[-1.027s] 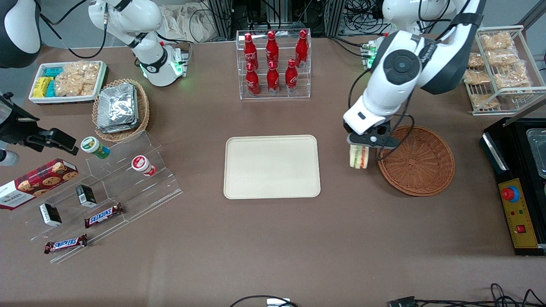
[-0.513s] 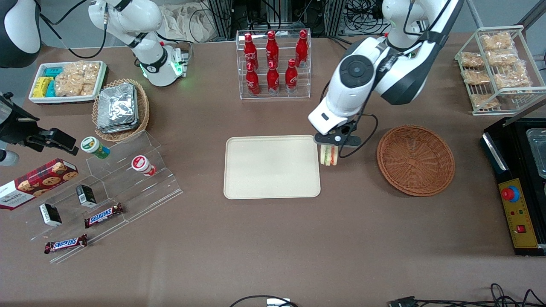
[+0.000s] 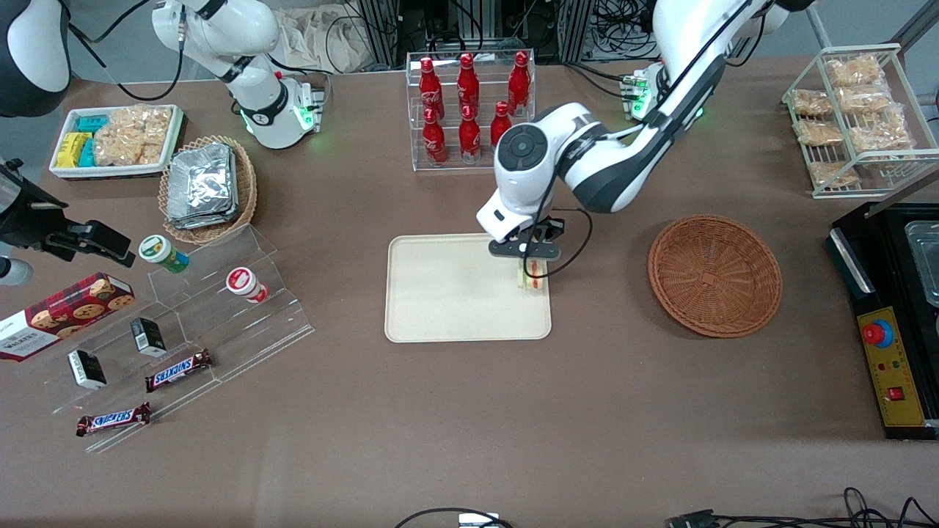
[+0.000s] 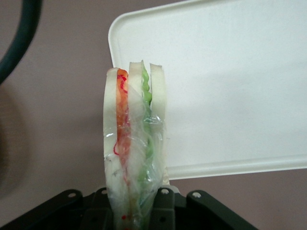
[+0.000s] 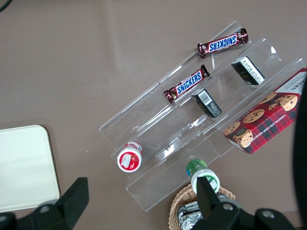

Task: Place sandwich from basket to tray
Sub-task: 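Carry the sandwich over the cream tray and lower it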

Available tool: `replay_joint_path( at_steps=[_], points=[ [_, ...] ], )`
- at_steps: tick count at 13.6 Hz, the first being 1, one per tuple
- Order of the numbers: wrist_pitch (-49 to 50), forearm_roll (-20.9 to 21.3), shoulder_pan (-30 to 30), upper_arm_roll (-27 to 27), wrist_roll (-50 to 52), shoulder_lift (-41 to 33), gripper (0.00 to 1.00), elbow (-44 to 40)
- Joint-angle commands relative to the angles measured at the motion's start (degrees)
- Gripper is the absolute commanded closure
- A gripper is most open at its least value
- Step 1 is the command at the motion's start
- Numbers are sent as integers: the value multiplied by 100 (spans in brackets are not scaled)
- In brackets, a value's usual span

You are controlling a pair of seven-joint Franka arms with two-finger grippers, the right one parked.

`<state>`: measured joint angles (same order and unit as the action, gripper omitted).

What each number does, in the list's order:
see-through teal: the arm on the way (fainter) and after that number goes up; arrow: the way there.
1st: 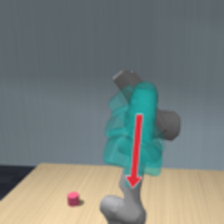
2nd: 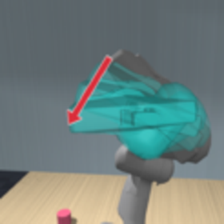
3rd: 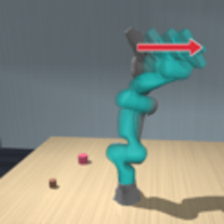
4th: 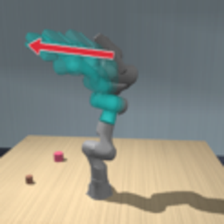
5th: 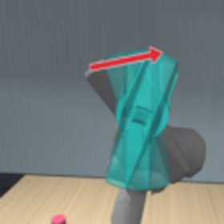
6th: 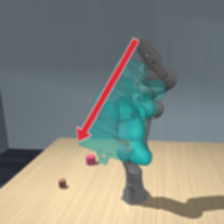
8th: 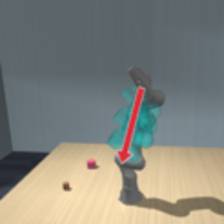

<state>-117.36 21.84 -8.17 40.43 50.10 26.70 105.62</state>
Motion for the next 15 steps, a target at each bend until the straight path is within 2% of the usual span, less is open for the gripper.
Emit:
replay_joint_path(
  at_steps=[1, 7, 11, 13, 15],
  points=[
    [-233, 364, -159, -9, 316, 545, 82, -244],
    [-638, 663, -176, -27, 334, 1126, 82, -270],
    [-683, 681, -264, -62, 395, 1232, 81, -235],
    [-683, 690, -291, -97, 404, 1276, 77, -235],
    [-683, 690, -343, -106, 491, 1294, 66, -235]
  ],
)
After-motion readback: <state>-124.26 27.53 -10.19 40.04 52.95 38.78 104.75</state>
